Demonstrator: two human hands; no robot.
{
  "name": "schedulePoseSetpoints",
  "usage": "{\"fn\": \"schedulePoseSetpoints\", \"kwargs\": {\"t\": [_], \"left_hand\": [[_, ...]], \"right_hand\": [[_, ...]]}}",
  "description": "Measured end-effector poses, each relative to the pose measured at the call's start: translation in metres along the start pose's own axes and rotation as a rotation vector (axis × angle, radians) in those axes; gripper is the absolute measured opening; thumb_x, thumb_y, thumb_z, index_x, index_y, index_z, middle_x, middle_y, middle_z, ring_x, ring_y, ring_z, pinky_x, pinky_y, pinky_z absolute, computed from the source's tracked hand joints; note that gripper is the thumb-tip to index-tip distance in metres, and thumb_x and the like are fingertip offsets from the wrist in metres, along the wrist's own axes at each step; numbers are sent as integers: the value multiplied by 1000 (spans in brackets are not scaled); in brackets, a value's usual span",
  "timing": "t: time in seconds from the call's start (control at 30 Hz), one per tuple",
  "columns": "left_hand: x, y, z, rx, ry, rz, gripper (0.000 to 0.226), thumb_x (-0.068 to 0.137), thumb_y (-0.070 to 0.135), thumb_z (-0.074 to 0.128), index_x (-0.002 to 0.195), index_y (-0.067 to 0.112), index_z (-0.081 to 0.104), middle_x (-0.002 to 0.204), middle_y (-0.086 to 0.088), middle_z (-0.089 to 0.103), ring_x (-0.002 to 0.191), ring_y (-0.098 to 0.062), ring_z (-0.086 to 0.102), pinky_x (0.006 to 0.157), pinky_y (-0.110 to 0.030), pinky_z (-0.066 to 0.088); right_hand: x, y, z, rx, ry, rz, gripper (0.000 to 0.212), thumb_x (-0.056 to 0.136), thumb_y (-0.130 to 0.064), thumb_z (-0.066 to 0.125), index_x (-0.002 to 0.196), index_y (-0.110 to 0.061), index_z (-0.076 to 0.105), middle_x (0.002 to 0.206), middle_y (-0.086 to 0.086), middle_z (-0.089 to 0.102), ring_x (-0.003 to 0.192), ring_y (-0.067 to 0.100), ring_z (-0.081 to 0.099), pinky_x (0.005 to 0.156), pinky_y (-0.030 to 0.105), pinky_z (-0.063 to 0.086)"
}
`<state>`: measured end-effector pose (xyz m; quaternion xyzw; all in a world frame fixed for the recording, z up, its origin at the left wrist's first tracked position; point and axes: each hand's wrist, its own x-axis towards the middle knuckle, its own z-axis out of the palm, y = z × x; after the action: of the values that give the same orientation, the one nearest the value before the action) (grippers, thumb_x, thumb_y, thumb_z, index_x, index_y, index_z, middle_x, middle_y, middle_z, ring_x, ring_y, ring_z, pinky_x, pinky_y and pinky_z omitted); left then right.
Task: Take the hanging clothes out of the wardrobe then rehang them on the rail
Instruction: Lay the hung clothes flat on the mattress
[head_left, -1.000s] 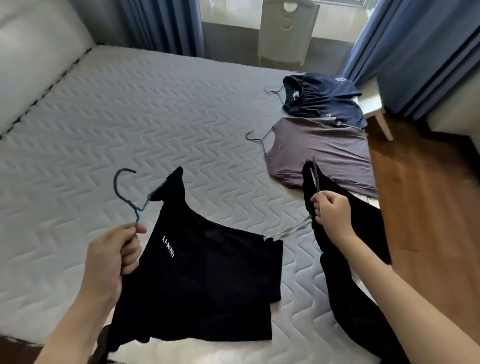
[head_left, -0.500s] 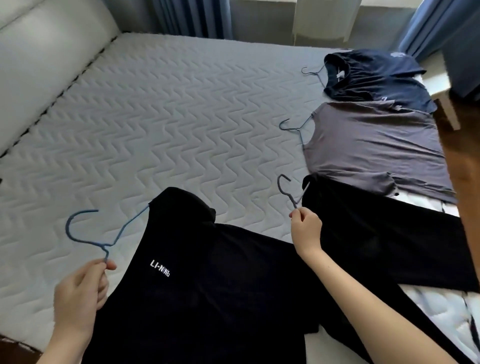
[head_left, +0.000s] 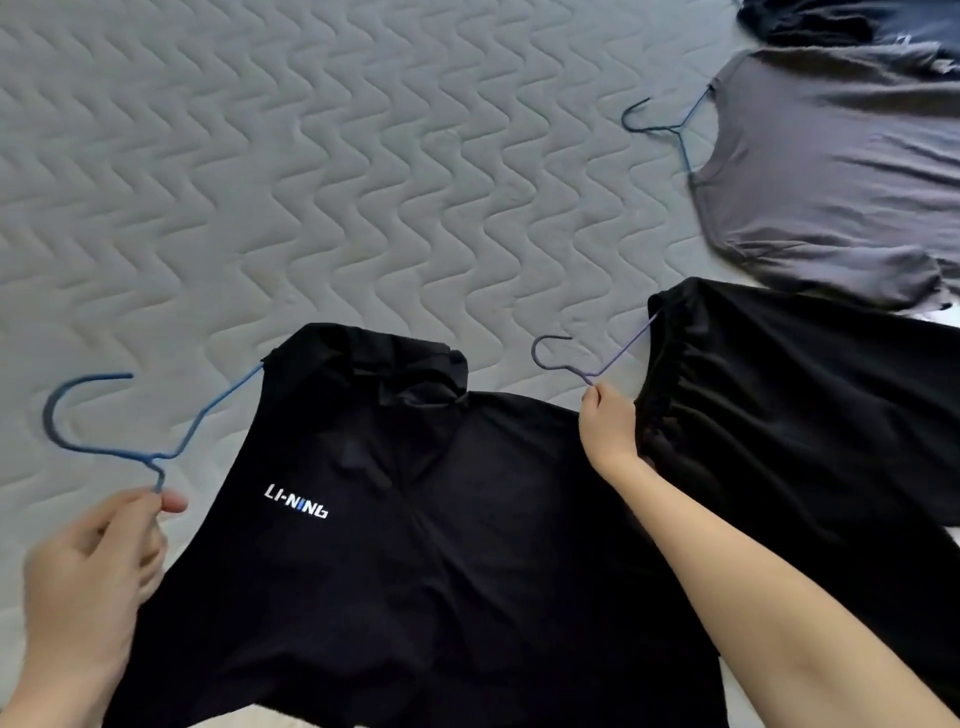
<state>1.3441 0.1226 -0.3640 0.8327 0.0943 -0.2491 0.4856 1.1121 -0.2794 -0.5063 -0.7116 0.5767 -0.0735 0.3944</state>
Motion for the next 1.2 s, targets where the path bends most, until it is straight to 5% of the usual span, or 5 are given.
{"fn": "schedulePoseSetpoints", "kwargs": {"t": [0.13,0.43,0.77,1.0,1.2], "left_hand": [[-22,24,24,71,-13,166,24,83,34,51,79,16,67,43,9,27,36,-6,19,46,-28,12],[-22,31,-9,81,47,199,27,85,34,49,83,14,67,44,8,28,37,-5,24,47,-32,15],[-99,119,-110,-4,94,292,24,94,16,47,79,8,64,39,10,27,34,-4,22,46,-31,12],[-198,188,-190,-22,-13,548,27,96,13,51,76,17,69,42,7,31,40,-13,24,43,-35,12],[-290,201,-253,-51,-12,692,27,76,43,54,74,23,71,41,8,36,41,-14,27,41,-20,20]], "right_hand": [[5,7,22,-65,-8,21,33,100,-17,35,111,-3,62,96,10,66,92,27,60,81,36,45],[-2,-29,-4,-430,-97,21,30,99,-11,35,106,3,61,109,20,64,99,38,61,77,37,45],[-144,-158,-79,406,-68,-108,20,96,-17,47,100,-12,66,99,6,69,95,20,66,89,39,53],[-272,-221,-142,536,-100,-238,23,98,-11,45,97,-14,68,94,3,70,93,17,68,81,33,55],[-344,-237,-164,602,-149,-320,25,99,-8,43,95,-13,67,92,12,69,90,23,69,74,31,56]]}}
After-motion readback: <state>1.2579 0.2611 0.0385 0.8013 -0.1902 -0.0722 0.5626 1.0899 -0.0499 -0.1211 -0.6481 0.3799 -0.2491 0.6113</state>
